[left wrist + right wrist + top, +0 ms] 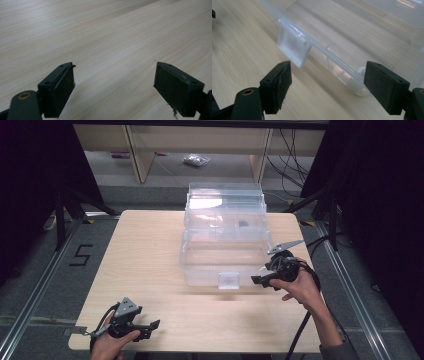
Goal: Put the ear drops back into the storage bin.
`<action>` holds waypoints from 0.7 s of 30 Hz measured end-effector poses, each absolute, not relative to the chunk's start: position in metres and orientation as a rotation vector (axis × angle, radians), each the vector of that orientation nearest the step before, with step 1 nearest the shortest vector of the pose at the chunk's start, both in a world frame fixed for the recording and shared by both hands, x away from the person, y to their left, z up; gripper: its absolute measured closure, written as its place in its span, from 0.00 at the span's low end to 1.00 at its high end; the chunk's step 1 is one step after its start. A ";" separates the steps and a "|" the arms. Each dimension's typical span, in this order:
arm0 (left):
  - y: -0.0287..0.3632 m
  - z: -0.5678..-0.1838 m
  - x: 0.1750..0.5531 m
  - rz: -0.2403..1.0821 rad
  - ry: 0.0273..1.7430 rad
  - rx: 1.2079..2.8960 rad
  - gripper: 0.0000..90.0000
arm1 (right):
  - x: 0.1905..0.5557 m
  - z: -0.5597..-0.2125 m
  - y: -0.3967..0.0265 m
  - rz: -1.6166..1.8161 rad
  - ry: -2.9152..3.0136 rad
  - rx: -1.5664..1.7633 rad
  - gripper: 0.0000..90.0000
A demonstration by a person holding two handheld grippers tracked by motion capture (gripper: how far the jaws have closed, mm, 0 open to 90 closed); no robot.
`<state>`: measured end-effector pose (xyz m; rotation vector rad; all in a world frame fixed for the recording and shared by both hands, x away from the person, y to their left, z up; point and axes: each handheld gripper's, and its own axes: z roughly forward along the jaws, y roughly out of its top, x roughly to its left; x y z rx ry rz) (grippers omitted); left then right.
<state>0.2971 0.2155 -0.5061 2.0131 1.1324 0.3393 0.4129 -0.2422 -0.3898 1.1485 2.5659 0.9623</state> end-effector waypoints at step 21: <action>0.215 -0.506 0.297 0.352 1.134 2.016 0.18 | 0.391 -0.407 -0.240 1.041 2.513 1.143 0.26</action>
